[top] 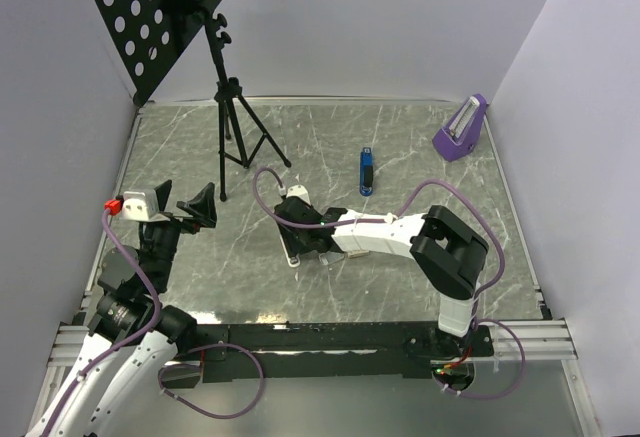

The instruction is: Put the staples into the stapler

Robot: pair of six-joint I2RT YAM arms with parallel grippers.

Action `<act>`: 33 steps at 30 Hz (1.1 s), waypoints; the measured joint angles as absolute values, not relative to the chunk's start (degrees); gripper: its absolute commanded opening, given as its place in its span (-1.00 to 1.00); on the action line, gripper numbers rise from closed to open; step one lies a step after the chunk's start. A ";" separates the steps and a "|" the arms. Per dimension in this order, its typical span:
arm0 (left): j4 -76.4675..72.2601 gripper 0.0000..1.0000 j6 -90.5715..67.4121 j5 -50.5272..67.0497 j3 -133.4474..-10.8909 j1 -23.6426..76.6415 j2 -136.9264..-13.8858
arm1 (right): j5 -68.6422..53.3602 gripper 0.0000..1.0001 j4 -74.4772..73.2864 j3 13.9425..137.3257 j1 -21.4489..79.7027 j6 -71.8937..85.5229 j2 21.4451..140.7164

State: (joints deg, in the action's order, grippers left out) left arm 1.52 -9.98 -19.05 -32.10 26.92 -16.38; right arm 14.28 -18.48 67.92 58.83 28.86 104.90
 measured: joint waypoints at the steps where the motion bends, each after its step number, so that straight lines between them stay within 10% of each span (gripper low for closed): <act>1: 1.52 0.99 -9.98 -18.98 -32.10 26.92 -16.38 | 13.98 0.14 -18.61 67.90 58.83 28.84 104.90; 20: 1.52 0.99 -10.02 -18.61 -32.10 26.92 -17.91 | 12.10 0.13 -16.97 61.82 59.66 26.81 98.61; 33: 1.52 0.99 -10.24 -18.02 -32.10 26.92 -20.36 | 13.30 0.32 11.33 44.36 66.04 12.16 89.52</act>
